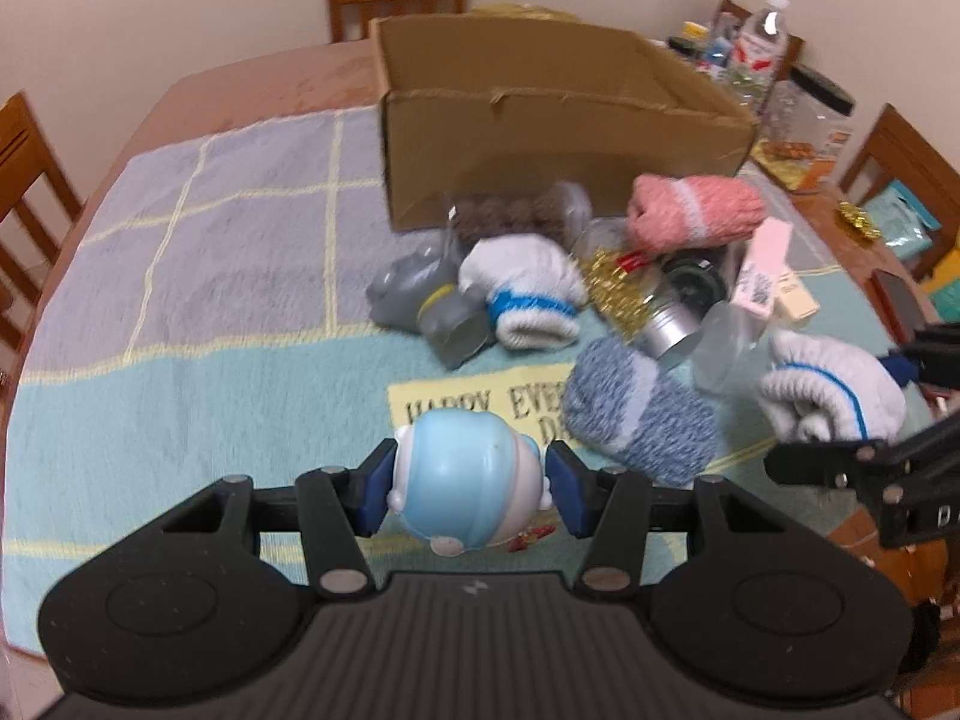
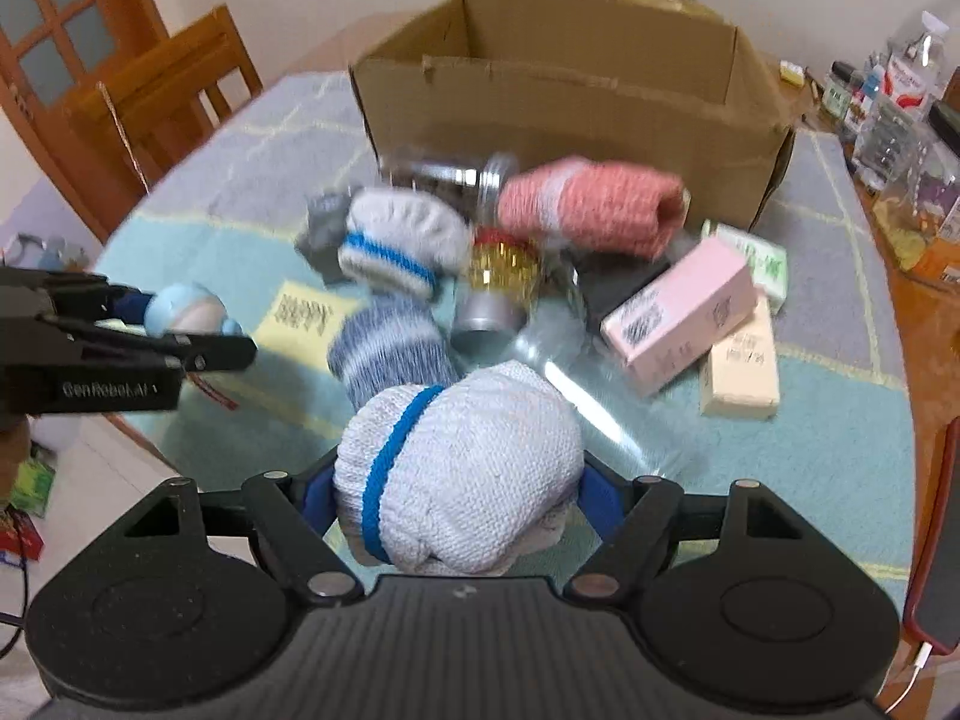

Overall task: Organize objects
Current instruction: 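Carry both items over the cardboard box and open both tools to drop them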

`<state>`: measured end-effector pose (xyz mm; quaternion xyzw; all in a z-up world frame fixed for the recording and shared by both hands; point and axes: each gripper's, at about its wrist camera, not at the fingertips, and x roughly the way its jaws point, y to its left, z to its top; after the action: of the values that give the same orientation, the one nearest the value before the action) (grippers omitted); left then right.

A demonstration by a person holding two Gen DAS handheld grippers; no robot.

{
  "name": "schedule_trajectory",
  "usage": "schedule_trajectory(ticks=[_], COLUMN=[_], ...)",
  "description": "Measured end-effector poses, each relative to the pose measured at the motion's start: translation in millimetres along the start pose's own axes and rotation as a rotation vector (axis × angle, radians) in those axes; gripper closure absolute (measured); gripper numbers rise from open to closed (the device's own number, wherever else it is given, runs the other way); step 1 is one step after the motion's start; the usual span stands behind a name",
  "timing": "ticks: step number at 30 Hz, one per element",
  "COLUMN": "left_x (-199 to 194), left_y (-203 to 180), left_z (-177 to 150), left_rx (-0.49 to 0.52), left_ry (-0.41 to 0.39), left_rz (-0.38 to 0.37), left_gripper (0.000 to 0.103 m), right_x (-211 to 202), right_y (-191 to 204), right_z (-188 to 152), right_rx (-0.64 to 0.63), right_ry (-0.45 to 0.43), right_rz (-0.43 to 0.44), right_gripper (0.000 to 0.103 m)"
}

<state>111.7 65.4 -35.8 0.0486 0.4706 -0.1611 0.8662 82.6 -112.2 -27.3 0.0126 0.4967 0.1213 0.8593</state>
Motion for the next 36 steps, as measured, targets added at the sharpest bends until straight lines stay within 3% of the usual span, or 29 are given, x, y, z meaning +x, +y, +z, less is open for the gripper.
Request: schedule_trajectory(ticks=[8,17,24,31,32,33,34,35,36], left_x=[-13.8,-5.7,23.7,67.5,72.9,78.8,83.1,85.0,86.4], left_y=[11.5,10.2,6.9,10.8,12.4,15.4,17.7,19.9,22.0], left_z=[54.2,150.0,211.4,233.5,234.5,236.2,237.6,237.4,237.3], left_rx=[0.082,0.153,0.102,0.038,0.025,0.008,-0.009,-0.027,-0.039], left_ry=[-0.045,-0.171,-0.207,-0.165,-0.163,-0.157,-0.152,-0.154,-0.161], left_rz=[-0.090,-0.120,-0.062,0.006,0.017,0.030,0.049,0.071,0.082], left_gripper=[0.051,0.051,0.051,0.050,0.041,0.020,0.012,0.007,0.007], right_x=[-22.7,-32.0,-13.6,22.6,29.6,34.5,39.1,42.2,43.6], right_y=[2.4,-13.8,-43.5,-71.9,-75.9,-76.6,-78.2,-79.8,-80.6], right_z=[37.3,97.2,159.4,199.4,203.5,204.6,206.7,207.9,208.2], right_rx=[0.028,0.048,-0.008,-0.014,-0.006,-0.005,-0.005,-0.003,0.000], right_ry=[-0.090,-0.201,-0.247,-0.219,-0.207,-0.199,-0.196,-0.198,-0.205], right_rz=[-0.058,-0.112,-0.085,-0.066,-0.064,-0.061,-0.058,-0.059,-0.068], right_gripper=[0.022,0.022,0.022,0.022,0.021,0.019,0.013,0.003,0.000])
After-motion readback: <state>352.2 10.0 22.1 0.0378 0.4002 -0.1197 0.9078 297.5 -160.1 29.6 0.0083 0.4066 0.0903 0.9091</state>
